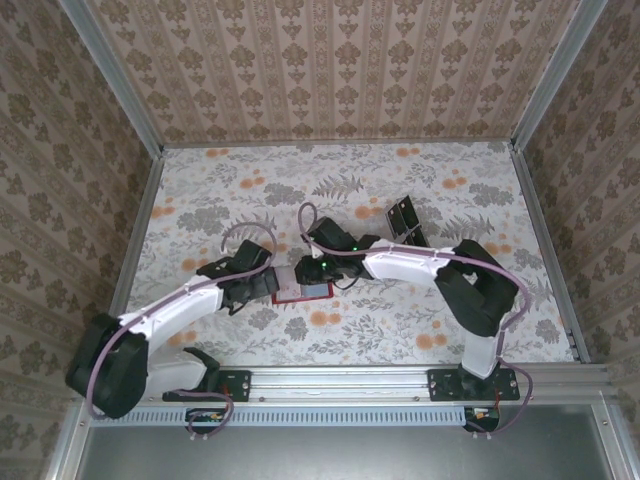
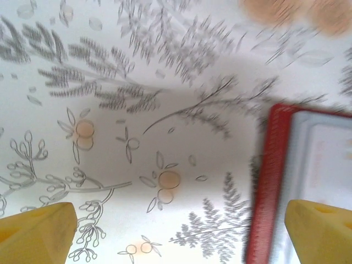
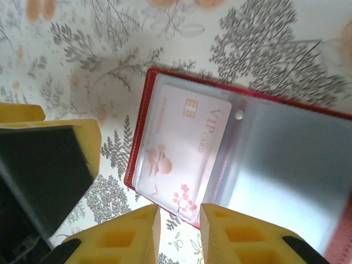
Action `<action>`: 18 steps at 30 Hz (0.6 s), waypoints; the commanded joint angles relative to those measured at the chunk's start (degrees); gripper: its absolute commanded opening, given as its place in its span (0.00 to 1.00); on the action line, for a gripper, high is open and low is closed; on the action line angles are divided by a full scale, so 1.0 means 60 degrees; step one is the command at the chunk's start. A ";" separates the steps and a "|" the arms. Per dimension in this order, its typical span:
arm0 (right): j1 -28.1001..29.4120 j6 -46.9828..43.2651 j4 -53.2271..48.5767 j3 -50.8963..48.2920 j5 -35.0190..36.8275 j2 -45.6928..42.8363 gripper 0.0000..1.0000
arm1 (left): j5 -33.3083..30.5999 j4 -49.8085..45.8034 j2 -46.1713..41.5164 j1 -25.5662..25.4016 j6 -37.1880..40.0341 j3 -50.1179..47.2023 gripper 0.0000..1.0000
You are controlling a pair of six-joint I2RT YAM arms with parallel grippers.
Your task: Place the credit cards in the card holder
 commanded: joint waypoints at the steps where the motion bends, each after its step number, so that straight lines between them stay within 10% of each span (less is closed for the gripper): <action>1: -0.0199 -0.0251 -0.0489 -0.0479 0.0506 -0.0323 0.25 | 0.0418 0.0451 -0.0517 0.0160 0.0589 0.0125 1.00; 18: -0.0503 -0.0062 0.0573 -0.1645 0.0504 0.0396 0.01 | 0.3058 0.4598 0.0751 0.0287 0.0715 -0.0677 1.00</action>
